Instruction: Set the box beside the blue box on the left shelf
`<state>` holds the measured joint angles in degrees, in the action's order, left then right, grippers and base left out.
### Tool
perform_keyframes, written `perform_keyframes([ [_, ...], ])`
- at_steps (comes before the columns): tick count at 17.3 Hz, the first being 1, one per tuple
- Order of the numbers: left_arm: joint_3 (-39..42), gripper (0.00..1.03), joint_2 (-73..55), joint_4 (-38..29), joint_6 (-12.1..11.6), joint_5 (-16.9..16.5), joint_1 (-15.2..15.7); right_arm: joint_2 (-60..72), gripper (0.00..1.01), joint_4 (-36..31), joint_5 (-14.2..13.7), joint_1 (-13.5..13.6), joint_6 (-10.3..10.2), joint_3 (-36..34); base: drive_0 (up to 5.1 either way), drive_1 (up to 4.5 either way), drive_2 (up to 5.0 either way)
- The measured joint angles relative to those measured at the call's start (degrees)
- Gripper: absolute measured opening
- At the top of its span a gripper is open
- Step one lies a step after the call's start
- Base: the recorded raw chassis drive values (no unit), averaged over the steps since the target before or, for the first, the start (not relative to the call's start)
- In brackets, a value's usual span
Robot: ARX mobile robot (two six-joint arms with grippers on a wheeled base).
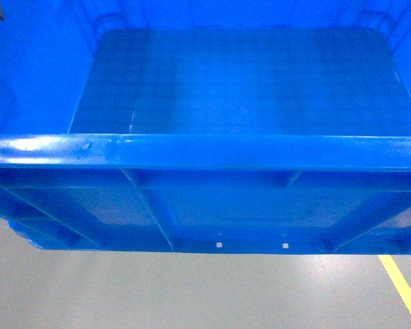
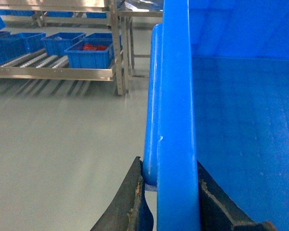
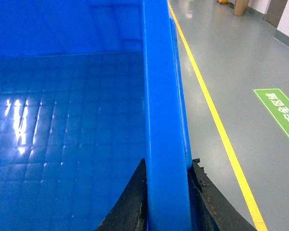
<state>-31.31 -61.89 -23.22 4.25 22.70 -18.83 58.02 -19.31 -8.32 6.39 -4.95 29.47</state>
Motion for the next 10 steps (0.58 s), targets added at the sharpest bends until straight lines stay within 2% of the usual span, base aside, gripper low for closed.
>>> perform_keyframes([
  [10,0.0,0.18,0.0,0.0,0.1,0.0,0.0,0.0,0.16,0.0,0.0,0.0,0.0,0.0,0.1,4.21,-4.1],
])
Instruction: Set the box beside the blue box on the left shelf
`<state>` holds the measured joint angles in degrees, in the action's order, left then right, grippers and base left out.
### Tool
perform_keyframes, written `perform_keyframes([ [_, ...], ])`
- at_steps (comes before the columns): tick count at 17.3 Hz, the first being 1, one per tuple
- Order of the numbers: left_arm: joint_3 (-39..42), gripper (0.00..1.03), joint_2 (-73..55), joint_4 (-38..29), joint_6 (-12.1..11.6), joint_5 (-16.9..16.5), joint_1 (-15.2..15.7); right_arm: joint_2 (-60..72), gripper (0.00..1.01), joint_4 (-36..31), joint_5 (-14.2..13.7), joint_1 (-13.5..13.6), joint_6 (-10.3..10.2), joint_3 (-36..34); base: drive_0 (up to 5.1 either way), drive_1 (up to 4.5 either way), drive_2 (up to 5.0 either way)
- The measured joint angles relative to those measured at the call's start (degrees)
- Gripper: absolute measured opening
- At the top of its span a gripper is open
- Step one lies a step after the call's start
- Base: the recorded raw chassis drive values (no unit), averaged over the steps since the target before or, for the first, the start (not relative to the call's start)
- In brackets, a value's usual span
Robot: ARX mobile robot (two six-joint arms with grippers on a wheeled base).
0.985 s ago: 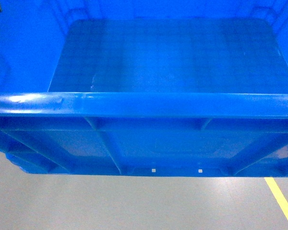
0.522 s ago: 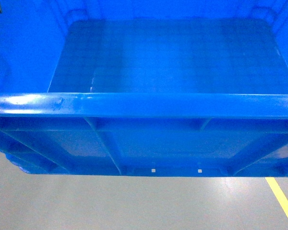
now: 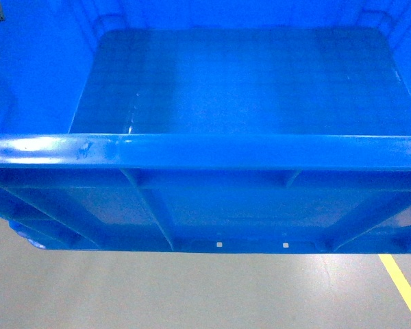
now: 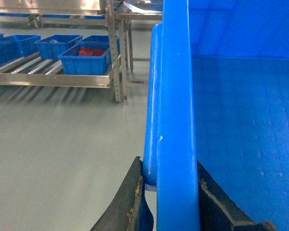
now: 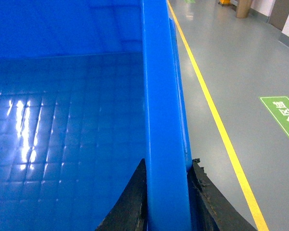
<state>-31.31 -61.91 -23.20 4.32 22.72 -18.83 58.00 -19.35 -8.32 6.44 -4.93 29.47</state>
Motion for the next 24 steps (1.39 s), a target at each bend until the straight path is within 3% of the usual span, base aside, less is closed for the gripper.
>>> perform_keyframes([
  [24,0.0,0.18,0.0,0.0,0.0,0.0,0.0,0.0,0.16,0.0,0.0,0.0,0.0,0.0,0.0,4.16,-4.2],
])
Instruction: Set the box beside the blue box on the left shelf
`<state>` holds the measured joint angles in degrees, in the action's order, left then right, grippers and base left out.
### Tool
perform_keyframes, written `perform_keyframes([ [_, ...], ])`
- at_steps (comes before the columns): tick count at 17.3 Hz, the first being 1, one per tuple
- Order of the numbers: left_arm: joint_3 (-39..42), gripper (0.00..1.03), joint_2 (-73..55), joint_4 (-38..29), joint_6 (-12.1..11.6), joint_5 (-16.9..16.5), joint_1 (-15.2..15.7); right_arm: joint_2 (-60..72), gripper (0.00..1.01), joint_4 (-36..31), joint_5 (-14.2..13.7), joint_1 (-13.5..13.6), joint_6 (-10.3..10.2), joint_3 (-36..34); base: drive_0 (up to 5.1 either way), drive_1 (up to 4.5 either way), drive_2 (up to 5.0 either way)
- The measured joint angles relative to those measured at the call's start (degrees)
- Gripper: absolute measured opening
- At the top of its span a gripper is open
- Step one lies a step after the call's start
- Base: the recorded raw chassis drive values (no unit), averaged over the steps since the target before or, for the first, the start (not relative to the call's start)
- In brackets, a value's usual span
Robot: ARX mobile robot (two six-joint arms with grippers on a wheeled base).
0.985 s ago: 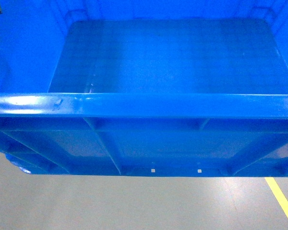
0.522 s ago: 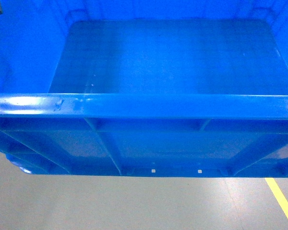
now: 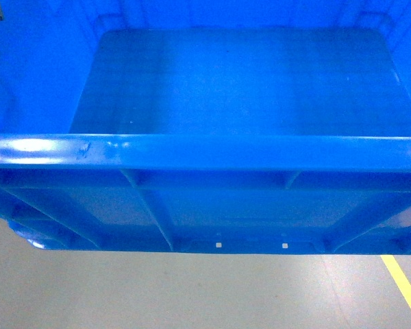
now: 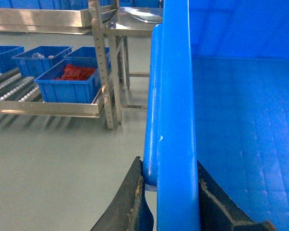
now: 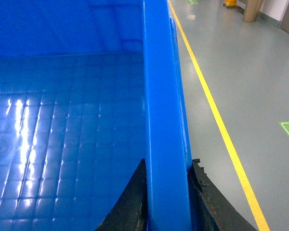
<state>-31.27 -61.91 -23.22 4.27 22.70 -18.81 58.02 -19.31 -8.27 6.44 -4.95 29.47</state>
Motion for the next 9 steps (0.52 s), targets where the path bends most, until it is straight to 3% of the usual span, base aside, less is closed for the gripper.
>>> perform_keyframes([
  [9,0.0,0.18,0.0,0.0,0.0,0.1,0.0,0.0,0.16,-0.1,0.0,0.0,0.0,0.0,-0.1,4.11,-4.2],
])
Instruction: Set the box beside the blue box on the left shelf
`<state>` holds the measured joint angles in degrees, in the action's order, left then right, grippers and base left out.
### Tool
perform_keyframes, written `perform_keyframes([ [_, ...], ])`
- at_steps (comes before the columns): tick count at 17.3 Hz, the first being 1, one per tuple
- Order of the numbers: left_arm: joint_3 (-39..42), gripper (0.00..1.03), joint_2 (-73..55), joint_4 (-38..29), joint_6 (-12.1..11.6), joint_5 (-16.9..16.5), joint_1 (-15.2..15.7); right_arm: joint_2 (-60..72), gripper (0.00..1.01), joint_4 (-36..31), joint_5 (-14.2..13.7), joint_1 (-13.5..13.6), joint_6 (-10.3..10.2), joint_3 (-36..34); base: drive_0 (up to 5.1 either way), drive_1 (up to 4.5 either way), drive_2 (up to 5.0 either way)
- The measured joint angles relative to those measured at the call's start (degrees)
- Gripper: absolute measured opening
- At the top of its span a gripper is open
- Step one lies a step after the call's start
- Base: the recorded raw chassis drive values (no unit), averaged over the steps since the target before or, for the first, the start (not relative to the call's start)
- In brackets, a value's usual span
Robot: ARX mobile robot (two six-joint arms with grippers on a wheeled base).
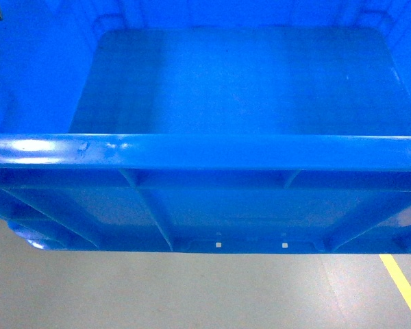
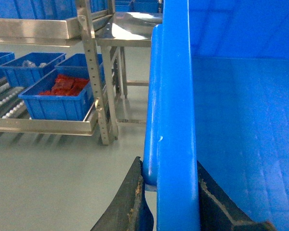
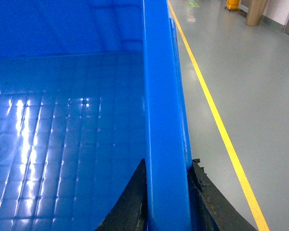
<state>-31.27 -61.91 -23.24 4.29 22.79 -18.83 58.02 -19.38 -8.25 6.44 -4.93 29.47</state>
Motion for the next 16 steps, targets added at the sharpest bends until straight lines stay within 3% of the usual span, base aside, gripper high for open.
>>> perform_keyframes([
  [16,0.0,0.18,0.0,0.0,0.0,0.0,0.0,0.0,0.16,0.1,0.0,0.0,0.0,0.0,0.0,4.17,-4.2],
])
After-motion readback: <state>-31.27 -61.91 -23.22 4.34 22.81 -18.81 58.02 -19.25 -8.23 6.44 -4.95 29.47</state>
